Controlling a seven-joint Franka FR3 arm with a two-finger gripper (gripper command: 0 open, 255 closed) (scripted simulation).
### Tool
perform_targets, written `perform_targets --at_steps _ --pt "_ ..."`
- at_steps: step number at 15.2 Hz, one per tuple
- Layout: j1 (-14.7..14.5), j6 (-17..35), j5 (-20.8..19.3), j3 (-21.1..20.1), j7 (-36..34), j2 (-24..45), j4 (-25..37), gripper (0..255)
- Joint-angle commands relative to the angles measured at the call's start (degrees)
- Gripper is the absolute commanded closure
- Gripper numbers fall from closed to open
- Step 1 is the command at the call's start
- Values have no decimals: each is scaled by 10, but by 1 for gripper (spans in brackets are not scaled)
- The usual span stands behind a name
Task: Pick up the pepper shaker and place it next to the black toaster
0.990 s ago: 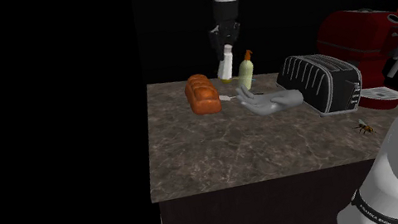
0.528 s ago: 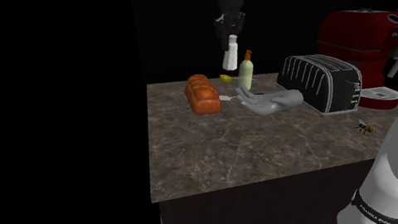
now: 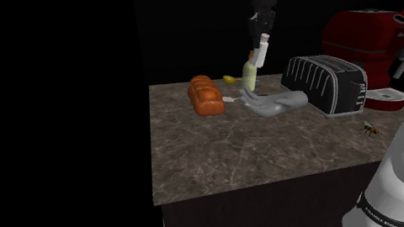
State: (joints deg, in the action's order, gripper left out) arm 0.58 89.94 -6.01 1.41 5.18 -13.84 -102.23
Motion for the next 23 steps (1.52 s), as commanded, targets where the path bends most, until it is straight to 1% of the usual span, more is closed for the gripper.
perform_targets --at_steps 1,6,12,17,23 --pt "10 6 -4 17 27 -15 -19 255" --pt "35 12 -17 60 93 -48 -50 255" --pt "64 19 -35 116 174 -68 -66 255" --pt "87 24 -47 166 244 -68 -61 255" --pt "112 32 -54 228 330 -47 -36 255"
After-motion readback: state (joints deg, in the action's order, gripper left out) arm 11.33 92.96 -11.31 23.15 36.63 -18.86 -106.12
